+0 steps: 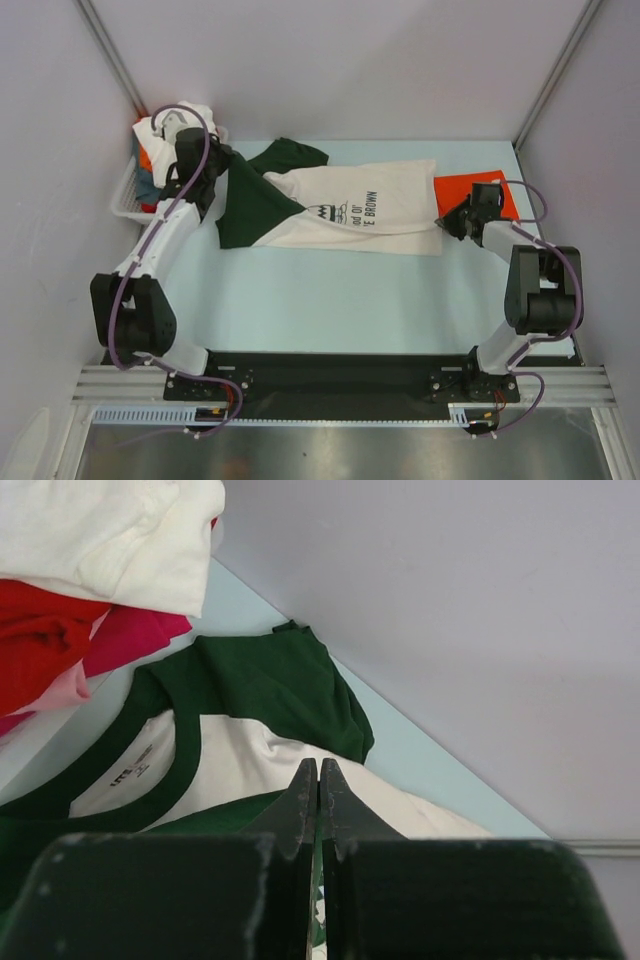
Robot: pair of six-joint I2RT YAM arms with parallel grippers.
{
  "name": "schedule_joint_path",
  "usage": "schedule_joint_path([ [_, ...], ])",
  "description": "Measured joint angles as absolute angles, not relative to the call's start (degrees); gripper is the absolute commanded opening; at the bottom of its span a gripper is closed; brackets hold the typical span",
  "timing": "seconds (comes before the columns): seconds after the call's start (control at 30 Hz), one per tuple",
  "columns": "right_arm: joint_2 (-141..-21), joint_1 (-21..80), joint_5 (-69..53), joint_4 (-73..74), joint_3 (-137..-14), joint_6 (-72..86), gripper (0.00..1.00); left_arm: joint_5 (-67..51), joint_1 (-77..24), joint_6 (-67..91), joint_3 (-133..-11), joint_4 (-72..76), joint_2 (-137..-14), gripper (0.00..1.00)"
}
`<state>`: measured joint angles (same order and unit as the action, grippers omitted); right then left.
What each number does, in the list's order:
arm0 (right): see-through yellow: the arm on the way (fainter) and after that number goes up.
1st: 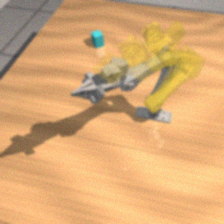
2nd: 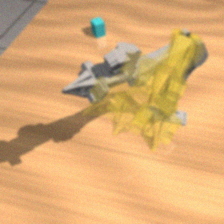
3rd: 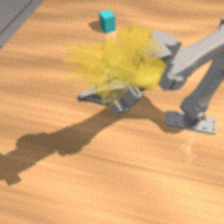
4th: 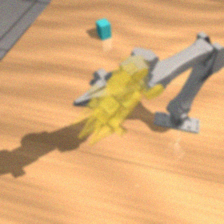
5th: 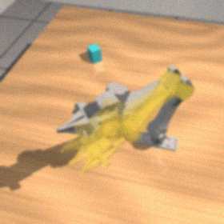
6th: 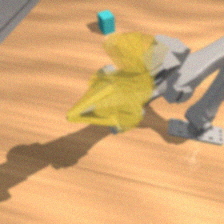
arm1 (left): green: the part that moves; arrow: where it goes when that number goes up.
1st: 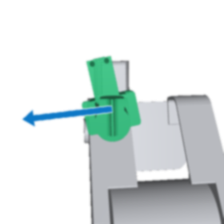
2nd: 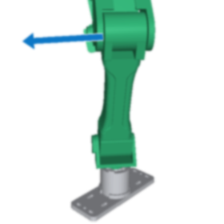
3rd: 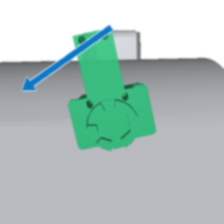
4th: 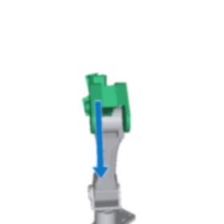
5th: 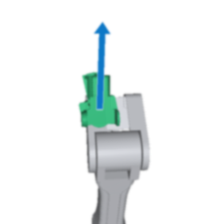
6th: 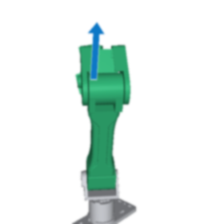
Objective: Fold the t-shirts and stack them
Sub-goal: Fold the tshirt
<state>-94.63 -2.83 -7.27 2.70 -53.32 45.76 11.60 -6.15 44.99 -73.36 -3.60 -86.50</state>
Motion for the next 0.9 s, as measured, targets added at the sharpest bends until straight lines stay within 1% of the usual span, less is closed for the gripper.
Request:
schedule_joint_path([
  [0.53,-101.6,-1.2,-6.9,2.7,-60.5,46.5,0.00,9.9,-6.0,43.9,-88.2,-4.0,-100.6,0.00],
  [0.9,-105.8,-0.9,-6.4,2.9,-63.6,46.5,0.00,11.0,-5.2,43.6,-89.4,-4.2,-101.5,0.00],
])
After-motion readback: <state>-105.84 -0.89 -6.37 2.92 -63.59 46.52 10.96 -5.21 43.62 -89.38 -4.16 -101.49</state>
